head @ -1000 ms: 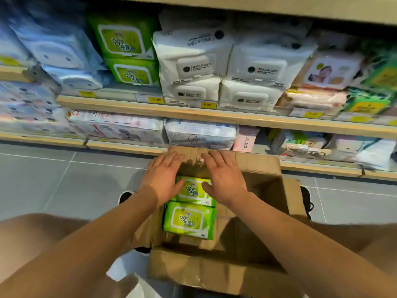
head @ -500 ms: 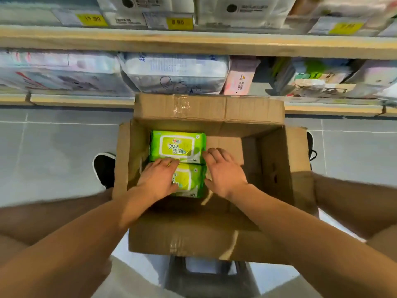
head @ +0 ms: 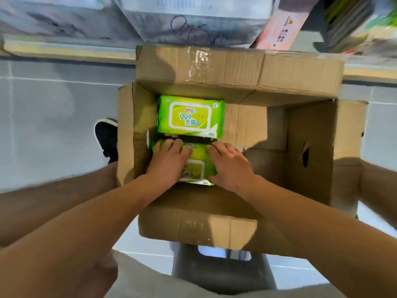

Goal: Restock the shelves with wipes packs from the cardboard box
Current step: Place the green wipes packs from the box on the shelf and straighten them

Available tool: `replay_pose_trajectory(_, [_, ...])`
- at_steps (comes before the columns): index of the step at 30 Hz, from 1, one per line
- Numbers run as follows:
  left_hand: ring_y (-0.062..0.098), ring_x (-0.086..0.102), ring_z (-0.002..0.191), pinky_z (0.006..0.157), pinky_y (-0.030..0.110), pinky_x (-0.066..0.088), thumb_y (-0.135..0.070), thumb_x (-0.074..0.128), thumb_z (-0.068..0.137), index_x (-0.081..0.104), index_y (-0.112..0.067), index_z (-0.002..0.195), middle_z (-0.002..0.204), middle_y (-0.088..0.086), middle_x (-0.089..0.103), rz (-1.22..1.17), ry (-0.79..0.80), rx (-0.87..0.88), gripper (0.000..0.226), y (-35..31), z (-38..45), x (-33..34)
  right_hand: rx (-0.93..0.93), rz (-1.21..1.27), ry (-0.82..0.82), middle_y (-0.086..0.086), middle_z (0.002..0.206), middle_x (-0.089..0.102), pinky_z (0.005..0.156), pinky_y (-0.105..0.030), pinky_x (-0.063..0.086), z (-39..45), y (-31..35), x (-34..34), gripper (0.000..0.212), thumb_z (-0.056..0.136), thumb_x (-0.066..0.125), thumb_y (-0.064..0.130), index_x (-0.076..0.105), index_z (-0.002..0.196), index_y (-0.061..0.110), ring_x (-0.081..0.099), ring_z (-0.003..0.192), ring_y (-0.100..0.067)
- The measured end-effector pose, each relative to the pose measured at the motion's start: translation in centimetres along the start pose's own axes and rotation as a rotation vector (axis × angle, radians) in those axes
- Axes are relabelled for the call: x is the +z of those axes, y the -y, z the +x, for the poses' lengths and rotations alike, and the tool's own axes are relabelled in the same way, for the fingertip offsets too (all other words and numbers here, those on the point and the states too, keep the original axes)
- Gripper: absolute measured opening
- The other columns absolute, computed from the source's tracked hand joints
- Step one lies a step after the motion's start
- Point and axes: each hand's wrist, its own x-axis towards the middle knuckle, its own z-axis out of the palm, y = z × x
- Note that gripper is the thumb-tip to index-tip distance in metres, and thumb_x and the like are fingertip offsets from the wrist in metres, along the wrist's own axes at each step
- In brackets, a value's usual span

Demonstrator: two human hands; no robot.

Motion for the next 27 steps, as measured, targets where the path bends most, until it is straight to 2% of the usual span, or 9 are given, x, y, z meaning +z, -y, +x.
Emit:
replay_pose_trajectory(4, [0.032,0.037,0.128,0.107,0.046,0.028,-0.017,0.064,0.080,0.047,-0.027,0.132,0.141,0.008,0.040,-0.096,0.062,0.097,0.055,0.8,-1.1,-0.3,-0.065,-0.041,0.160,-0.009,0.141,0.039,0.106,-0.040,0.035,2.9,1.6,1.5,0.102,0.066,0.076,0.057,0.028,0.147,0.015,0.041,0.128,-0.031])
replay_pose_trajectory(6, [0.030,0.037,0.130,0.109,0.043,0.028,-0.019,0.063,0.083,0.047,-0.029,0.135,0.143,0.005,0.041,-0.124,0.095,0.134,0.056,1.3,-1.6,-0.6,-0.017,0.012,0.220,-0.009,0.141,0.040,0.102,-0.041,0.039,4.1,2.2,1.7,0.109,0.063,0.077,0.059,0.024,0.147,0.015,0.042,0.128,-0.032])
replay_pose_trajectory(9, [0.028,0.044,0.125,0.104,0.042,0.038,-0.026,0.063,0.083,0.051,-0.027,0.134,0.138,0.003,0.048,-0.214,0.097,0.144,0.053,1.9,-2.0,-1.1,0.026,0.026,0.262,-0.009,0.136,0.045,0.095,-0.042,0.044,4.7,2.7,1.6,0.107,0.060,0.080,0.058,0.028,0.144,0.016,0.044,0.124,-0.033])
replay_pose_trajectory(12, [0.023,0.052,0.114,0.097,0.037,0.044,-0.033,0.062,0.081,0.061,-0.021,0.122,0.123,0.002,0.058,-0.393,-0.017,0.082,0.043,2.2,-0.6,-2.7,0.008,0.006,0.217,-0.008,0.128,0.047,0.087,-0.042,0.045,3.6,2.1,0.9,0.100,0.060,0.080,0.054,0.032,0.140,0.016,0.046,0.117,-0.033])
replay_pose_trajectory(15, [0.024,0.051,0.116,0.101,0.035,0.040,-0.042,0.060,0.077,0.062,-0.020,0.120,0.123,0.003,0.058,-0.571,-0.201,-0.051,0.048,2.9,2.4,-4.4,0.024,-0.037,0.116,-0.008,0.131,0.043,0.091,-0.043,0.042,0.7,-0.2,-0.2,0.098,0.063,0.078,0.049,0.031,0.142,0.015,0.043,0.119,-0.032])
replay_pose_trajectory(18, [0.032,0.046,0.123,0.106,0.036,0.036,-0.041,0.058,0.076,0.053,-0.014,0.132,0.136,0.010,0.051,-0.494,-0.265,-0.062,0.062,3.0,6.2,-5.4,0.101,-0.044,0.081,-0.007,0.136,0.040,0.100,-0.046,0.039,-2.2,-3.4,-1.8,0.100,0.064,0.077,0.049,0.026,0.145,0.017,0.038,0.122,-0.030])
replay_pose_trajectory(22, [0.033,0.037,0.132,0.109,0.044,0.031,-0.033,0.070,0.078,0.034,-0.013,0.146,0.147,0.012,0.039,-0.241,-0.151,-0.006,0.080,1.0,9.6,-5.3,0.218,-0.088,0.031,-0.006,0.135,0.042,0.099,-0.044,0.037,-5.3,-7.1,-3.0,0.101,0.064,0.077,0.054,0.027,0.144,0.019,0.039,0.121,-0.028])
replay_pose_trajectory(24, [0.035,0.037,0.127,0.106,0.047,0.031,-0.036,0.076,0.072,0.033,-0.015,0.144,0.141,0.011,0.039,-0.114,-0.125,-0.074,0.087,-0.1,10.0,-5.3,0.269,-0.075,-0.004,-0.005,0.132,0.043,0.098,-0.044,0.038,-6.6,-8.4,-3.2,0.099,0.064,0.077,0.055,0.029,0.143,0.019,0.040,0.119,-0.028])
replay_pose_trajectory(27, [0.037,0.041,0.115,0.099,0.047,0.032,-0.044,0.080,0.064,0.047,-0.012,0.128,0.124,0.012,0.044,0.034,-0.122,-0.180,0.079,-1.6,9.7,-6.1,0.394,0.009,-0.043,-0.005,0.129,0.044,0.099,-0.044,0.038,-8.0,-9.8,-3.0,0.099,0.062,0.079,0.055,0.032,0.141,0.020,0.040,0.118,-0.027])
